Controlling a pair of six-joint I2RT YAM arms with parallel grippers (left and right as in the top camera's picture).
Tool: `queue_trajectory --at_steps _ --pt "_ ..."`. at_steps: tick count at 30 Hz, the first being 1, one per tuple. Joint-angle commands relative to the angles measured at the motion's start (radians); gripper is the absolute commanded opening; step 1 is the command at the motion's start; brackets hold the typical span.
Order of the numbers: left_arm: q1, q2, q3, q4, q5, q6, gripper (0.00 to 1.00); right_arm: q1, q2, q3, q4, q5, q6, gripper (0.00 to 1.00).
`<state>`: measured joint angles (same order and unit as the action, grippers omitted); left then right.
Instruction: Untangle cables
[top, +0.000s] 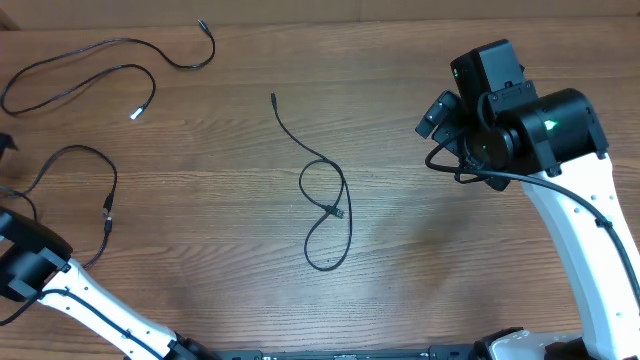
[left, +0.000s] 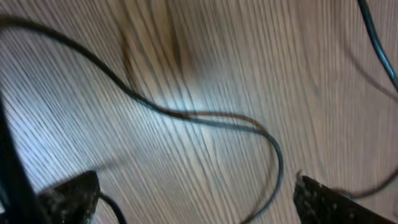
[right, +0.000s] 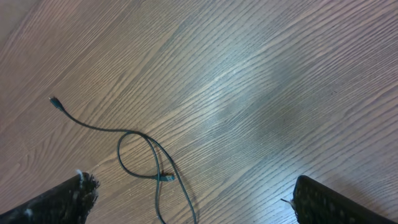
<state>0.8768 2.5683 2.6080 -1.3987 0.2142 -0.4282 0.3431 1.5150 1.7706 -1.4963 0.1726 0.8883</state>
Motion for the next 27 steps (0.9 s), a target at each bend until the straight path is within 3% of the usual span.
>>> queue_trajectory --at_steps 1,3,4,7,9,10,11,12,15,20,25,27 --pt "-0.006 -0.005 0.070 -0.066 0.044 0.024 1.00 0.004 0.000 -0.004 0.002 0.018 -0.007 1.00" --pt "-0.006 -0.005 0.080 -0.115 -0.061 0.027 1.00 0.004 0.000 -0.004 0.002 0.018 -0.007 1.00" --pt "-0.007 -0.005 0.080 -0.134 -0.098 0.041 0.93 0.003 0.000 -0.004 0.002 0.018 -0.007 1.00" --pt "-0.010 -0.005 0.069 -0.172 -0.154 0.056 0.54 0.004 0.000 -0.004 0.002 0.018 -0.007 1.00" --pt "-0.018 -0.005 0.046 -0.171 -0.192 0.055 0.57 0.004 0.000 -0.004 0.002 0.018 -0.007 1.00" --pt "-0.023 -0.005 0.028 -0.164 -0.204 0.055 0.51 0.004 0.000 -0.004 0.002 0.018 -0.007 1.00" --pt "-0.027 -0.005 0.011 -0.151 -0.203 0.055 0.14 0.004 0.000 -0.004 0.002 0.018 -0.007 1.00" --pt "-0.032 -0.005 0.001 -0.140 -0.203 0.054 0.04 0.004 0.000 -0.004 0.002 0.018 -0.007 1.00" --pt "-0.054 -0.005 -0.026 -0.073 -0.195 0.012 0.04 0.004 0.000 -0.004 0.002 0.018 -0.007 1.00" --pt "-0.082 -0.005 -0.048 0.123 -0.045 -0.032 0.04 0.004 0.000 -0.004 0.002 0.018 -0.007 1.00" --pt "-0.105 -0.005 -0.129 0.205 -0.146 -0.032 0.04 0.004 0.000 -0.004 0.002 0.018 -0.007 1.00" --pt "-0.105 -0.005 -0.166 0.206 -0.154 -0.032 0.10 0.004 0.000 -0.004 0.002 0.018 -0.007 1.00"
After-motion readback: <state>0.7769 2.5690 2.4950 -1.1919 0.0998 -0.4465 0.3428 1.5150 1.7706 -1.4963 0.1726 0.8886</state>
